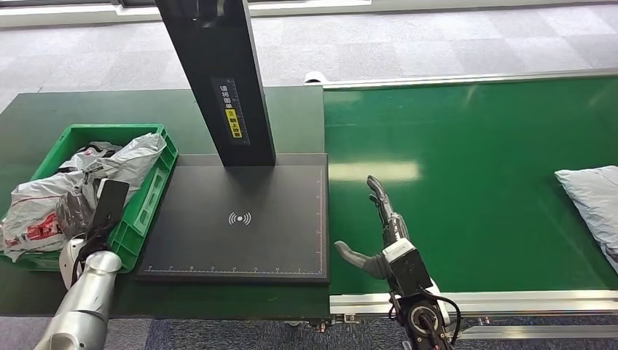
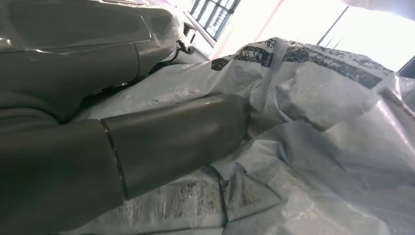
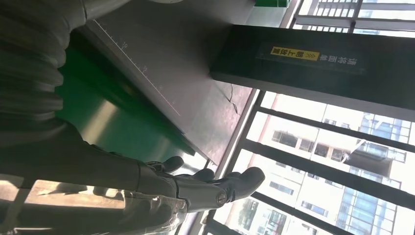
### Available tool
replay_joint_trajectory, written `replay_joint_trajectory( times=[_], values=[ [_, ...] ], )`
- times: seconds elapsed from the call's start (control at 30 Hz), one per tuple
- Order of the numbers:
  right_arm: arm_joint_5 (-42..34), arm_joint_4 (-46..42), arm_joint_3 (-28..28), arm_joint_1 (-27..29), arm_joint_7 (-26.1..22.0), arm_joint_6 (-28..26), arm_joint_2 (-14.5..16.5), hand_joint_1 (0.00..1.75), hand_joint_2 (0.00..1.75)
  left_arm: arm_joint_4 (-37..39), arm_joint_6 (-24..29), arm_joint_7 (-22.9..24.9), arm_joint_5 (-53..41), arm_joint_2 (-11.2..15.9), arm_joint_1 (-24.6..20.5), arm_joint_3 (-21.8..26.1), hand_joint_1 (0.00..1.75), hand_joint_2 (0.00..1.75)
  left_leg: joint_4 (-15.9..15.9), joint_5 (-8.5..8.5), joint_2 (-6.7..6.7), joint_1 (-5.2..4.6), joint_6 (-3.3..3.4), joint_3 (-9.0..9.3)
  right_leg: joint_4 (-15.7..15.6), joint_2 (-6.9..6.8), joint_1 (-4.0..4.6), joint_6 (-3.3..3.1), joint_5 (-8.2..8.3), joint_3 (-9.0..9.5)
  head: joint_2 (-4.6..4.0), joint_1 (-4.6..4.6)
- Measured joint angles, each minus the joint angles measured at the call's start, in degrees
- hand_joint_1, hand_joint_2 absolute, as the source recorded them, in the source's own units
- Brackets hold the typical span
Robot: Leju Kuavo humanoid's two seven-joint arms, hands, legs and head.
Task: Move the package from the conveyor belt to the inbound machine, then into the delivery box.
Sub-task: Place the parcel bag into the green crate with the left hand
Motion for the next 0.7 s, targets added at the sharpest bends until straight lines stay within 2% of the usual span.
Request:
replay_joint_trajectory(
  times=[0.17, 0.3, 0.33, 0.47, 0.6, 0.7],
  values=[
    [0.0, 0.0, 0.0, 0.3, 0.0, -0.1, -0.4, 0.0, 1.75, 0.4, -0.1, 0.3, 0.2, 0.5, -0.1, 0.7, 1.73, 0.0, 0.0, -0.02, 0.0, -0.01, -0.03, -0.09, 0.0, 0.0, -0.04, 0.01, -0.01, -0.04, -0.01, 0.01],
    [-0.1, 0.0, 0.0, 0.4, 0.0, -0.2, -0.5, 0.0, 1.75, 1.6, -0.7, 2.2, 0.2, 1.2, -0.8, 0.8, 0.05, 0.0, 0.0, -0.03, -0.02, -0.01, -0.03, -0.08, 0.0, 0.0, -0.05, 0.01, -0.01, -0.03, 0.0, 0.01],
    [-0.1, 0.0, 0.0, 0.4, 0.0, -0.3, -0.6, 0.0, 1.75, 2.1, -0.7, 2.6, 0.0, 1.5, -1.0, 0.8, 0.0, 0.0, 0.0, -0.04, -0.02, 0.0, -0.02, -0.07, 0.0, 0.0, -0.05, 0.01, -0.01, -0.03, 0.0, 0.01],
    [-0.2, 0.0, 0.0, 0.5, 0.0, -0.4, -0.7, 0.0, 1.75, 3.9, -1.1, 5.2, -2.5, 2.2, -1.8, 0.6, 0.0, 0.0, 0.0, -0.03, -0.07, 0.0, -0.02, -0.01, 0.0, -0.01, -0.05, 0.01, -0.01, 0.01, 0.0, 0.01],
    [-0.2, 0.0, 0.0, 0.8, -0.1, -0.4, -0.7, 0.0, 1.75, 6.2, -5.2, 8.8, -4.2, 2.7, -3.1, 0.3, 0.0, 0.0, -0.2, -0.13, -0.14, -0.01, 0.1, 0.17, 0.0, -0.07, -0.08, -0.01, -0.04, 0.21, -0.01, -0.01],
    [-0.2, 0.0, 0.0, 0.9, -0.1, -0.4, -0.7, 0.0, 1.75, 7.5, -7.1, 9.8, -4.3, 3.0, -3.8, 0.2, 0.0, 0.0, -0.2, -0.16, -0.15, -0.01, 0.1, 0.31, 0.0, -0.08, -0.1, -0.01, -0.05, 0.33, 0.01, -0.01]
  ],
)
